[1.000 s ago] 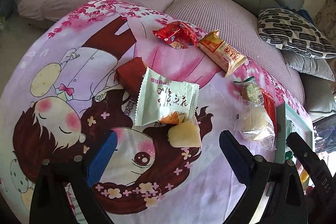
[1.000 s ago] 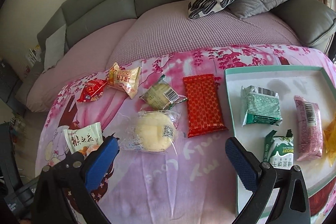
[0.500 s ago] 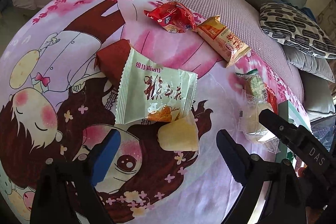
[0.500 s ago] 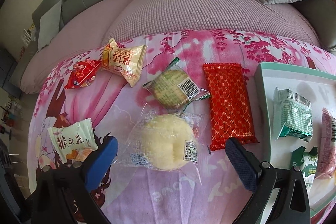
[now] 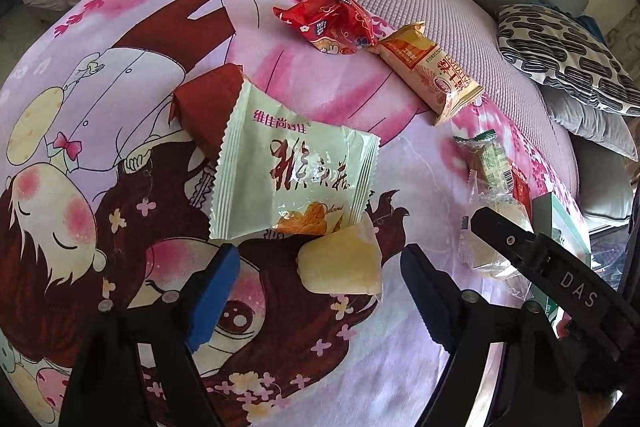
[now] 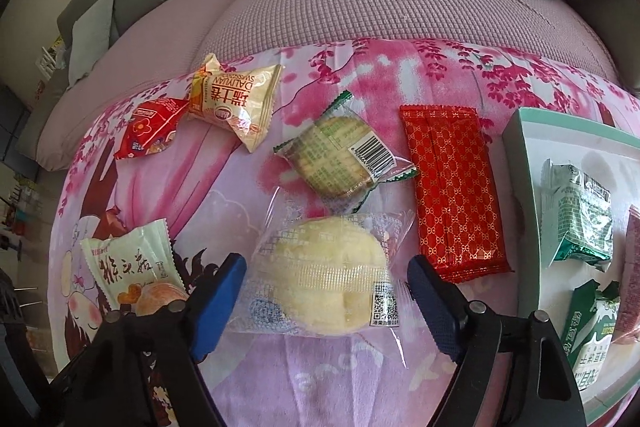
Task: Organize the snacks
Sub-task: 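Move left tool toward yellow jelly cup while right tool approaches wrapped round bun, then grasp yellow jelly cup with left tool while right tool grasps wrapped round bun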
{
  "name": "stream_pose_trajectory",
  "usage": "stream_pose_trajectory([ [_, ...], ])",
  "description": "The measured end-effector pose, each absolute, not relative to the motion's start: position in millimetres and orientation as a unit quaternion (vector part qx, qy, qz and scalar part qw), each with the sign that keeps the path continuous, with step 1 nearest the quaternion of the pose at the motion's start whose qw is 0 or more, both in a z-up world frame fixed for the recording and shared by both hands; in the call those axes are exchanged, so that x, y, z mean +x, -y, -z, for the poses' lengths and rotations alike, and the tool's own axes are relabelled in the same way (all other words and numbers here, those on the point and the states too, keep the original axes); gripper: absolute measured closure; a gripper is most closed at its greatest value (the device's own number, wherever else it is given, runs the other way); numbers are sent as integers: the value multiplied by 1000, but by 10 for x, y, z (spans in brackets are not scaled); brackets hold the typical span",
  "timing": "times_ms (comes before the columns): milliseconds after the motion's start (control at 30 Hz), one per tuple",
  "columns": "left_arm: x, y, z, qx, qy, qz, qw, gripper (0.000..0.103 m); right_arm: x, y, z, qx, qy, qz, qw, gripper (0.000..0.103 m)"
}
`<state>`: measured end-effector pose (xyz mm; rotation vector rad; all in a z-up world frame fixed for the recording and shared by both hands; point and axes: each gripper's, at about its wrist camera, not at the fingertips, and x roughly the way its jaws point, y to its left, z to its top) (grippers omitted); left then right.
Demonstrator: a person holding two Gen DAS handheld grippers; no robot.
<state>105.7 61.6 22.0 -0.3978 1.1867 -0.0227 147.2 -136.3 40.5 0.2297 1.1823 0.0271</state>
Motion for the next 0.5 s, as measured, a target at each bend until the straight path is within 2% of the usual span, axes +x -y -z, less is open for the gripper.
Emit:
stream_pose_trajectory([
  [267,1039,-627,-214,-197,-557,9,806,21,1221,1494,-416,123,-555,-14,823,25],
  [367,1030,-634,-214,-194,-558,5,807,28,1088,1528,-392,118,-559,-2,821,25],
  [500,1016,-644,-214,-193,-558,4,807,29,921,1560,-378,126,-554,6,823,25],
])
